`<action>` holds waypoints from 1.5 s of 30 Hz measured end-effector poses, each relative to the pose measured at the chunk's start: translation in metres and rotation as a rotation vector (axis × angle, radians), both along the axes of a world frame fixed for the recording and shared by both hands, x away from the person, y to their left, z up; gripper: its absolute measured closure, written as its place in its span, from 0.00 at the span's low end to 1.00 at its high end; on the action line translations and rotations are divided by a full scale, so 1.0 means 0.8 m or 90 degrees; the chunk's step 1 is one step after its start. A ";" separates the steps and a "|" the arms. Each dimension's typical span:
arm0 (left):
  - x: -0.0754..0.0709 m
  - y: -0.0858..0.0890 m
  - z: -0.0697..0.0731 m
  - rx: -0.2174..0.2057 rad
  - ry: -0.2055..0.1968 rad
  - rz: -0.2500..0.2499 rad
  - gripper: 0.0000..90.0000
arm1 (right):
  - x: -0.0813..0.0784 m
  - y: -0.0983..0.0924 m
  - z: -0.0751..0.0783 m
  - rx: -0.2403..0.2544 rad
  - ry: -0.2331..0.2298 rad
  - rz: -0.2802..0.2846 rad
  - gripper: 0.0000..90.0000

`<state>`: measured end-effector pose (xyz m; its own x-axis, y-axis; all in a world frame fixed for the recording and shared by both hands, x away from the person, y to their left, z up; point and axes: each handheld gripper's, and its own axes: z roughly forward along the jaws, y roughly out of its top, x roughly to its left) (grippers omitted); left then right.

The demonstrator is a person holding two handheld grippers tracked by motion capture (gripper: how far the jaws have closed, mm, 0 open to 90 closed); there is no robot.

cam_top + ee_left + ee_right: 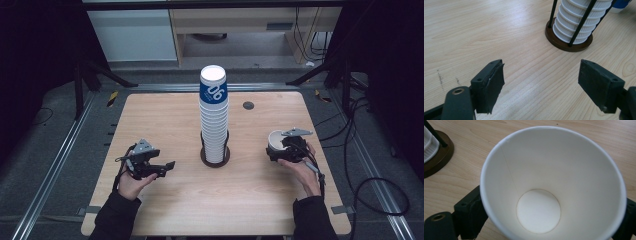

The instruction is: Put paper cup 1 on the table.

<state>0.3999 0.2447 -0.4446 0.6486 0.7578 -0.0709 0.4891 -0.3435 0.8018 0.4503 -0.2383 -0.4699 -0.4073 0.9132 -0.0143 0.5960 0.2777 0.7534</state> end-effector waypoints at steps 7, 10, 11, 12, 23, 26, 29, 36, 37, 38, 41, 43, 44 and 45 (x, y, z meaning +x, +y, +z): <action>-0.001 0.003 0.002 -0.003 -0.003 0.003 0.23 | -0.014 -0.002 0.004 -0.001 0.013 -0.002 0.07; -0.001 0.004 0.002 -0.002 -0.002 0.006 0.23 | -0.022 -0.001 0.010 0.006 0.012 0.000 0.07; -0.001 0.005 0.002 0.000 -0.001 0.006 0.23 | -0.025 0.001 0.012 0.013 0.013 0.003 0.07; -0.001 0.005 0.002 -0.001 -0.002 0.005 0.23 | -0.028 0.001 0.013 0.009 0.010 0.003 0.07; -0.002 0.006 0.003 -0.004 -0.004 0.009 0.23 | -0.056 -0.006 0.025 0.008 0.000 -0.002 0.07; -0.002 0.006 0.003 -0.003 -0.004 0.010 0.23 | -0.065 -0.007 0.036 0.012 -0.020 0.005 0.07; -0.002 0.007 0.003 -0.004 -0.005 0.010 0.23 | -0.070 -0.005 0.049 0.024 -0.042 0.003 0.07; -0.001 0.005 0.002 0.002 -0.002 0.007 0.23 | -0.074 0.006 0.085 0.068 -0.105 0.033 0.09; -0.001 0.005 0.002 0.002 -0.002 0.007 0.23 | -0.074 0.009 0.091 0.076 -0.113 0.041 0.09; -0.001 0.005 0.002 0.002 -0.001 0.008 0.23 | -0.075 0.012 0.097 0.085 -0.121 0.051 0.09; 0.000 0.005 0.002 -0.002 -0.001 0.010 0.23 | -0.075 0.024 0.116 0.110 -0.150 0.082 0.10; -0.001 0.005 0.002 -0.001 -0.002 0.008 0.23 | -0.075 0.032 0.129 0.136 -0.170 0.103 0.10; -0.001 0.005 0.002 -0.002 -0.002 0.008 0.23 | -0.076 0.036 0.136 0.149 -0.182 0.113 0.10; -0.001 0.005 0.002 -0.002 -0.002 0.009 0.23 | -0.076 0.039 0.141 0.158 -0.191 0.121 0.10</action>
